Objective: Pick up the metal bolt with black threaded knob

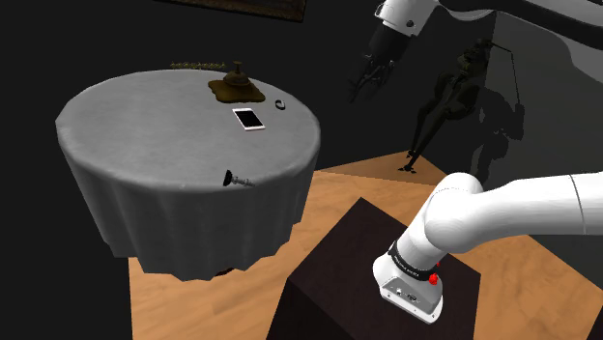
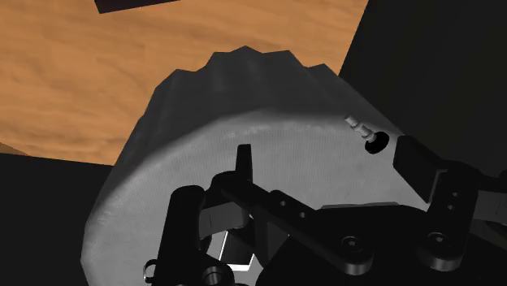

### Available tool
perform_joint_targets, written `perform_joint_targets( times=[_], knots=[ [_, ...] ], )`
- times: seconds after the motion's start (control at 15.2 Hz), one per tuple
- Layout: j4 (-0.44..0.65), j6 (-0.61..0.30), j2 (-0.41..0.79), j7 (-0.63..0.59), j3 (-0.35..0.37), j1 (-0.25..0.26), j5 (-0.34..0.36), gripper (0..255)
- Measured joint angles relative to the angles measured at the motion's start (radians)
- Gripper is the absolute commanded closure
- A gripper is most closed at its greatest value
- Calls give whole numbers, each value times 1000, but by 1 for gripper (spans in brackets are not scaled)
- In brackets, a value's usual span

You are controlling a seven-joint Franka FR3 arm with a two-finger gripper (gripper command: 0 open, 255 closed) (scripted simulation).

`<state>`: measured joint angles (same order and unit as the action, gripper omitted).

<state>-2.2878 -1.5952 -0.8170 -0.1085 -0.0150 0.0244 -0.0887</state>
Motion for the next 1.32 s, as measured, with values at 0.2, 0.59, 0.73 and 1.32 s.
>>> perform_joint_targets(
  times=[0.2,0.59,0.73,1.32],
  knots=[
    [-19,-39,22,18,8,13,0,0],
    [-58,-220,168,117,33,66,9,0],
    [-66,-274,215,147,44,84,12,0],
    [-52,-524,485,273,99,153,42,0]
  ],
)
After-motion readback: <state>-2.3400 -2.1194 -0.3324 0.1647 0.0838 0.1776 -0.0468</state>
